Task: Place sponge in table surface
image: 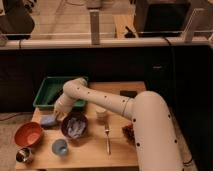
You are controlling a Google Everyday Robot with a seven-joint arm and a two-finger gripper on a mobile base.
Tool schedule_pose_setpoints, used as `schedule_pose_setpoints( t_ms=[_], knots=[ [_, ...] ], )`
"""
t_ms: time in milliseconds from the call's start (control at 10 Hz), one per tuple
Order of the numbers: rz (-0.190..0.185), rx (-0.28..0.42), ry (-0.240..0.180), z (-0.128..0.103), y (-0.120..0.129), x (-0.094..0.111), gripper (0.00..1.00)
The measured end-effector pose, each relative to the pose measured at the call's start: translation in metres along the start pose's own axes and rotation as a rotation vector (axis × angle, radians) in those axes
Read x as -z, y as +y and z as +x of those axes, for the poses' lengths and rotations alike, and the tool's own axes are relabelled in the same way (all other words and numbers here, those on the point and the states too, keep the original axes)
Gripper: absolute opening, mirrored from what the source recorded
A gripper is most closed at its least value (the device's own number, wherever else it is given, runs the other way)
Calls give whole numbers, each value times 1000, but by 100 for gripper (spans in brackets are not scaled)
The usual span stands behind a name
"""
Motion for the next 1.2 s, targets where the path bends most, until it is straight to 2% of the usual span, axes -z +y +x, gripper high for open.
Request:
schedule_pose_setpoints(
  t_ms=[100, 300, 400, 900, 1200],
  knots=[
    [-4, -2, -1, 0, 0, -1, 51],
    [-11, -14, 3, 0, 2, 0, 74],
    [-16, -20, 10, -1, 3, 2, 79],
    [-23, -66, 67, 0, 6, 9, 80],
    [-6, -82, 101, 0, 3, 14, 80]
  ],
)
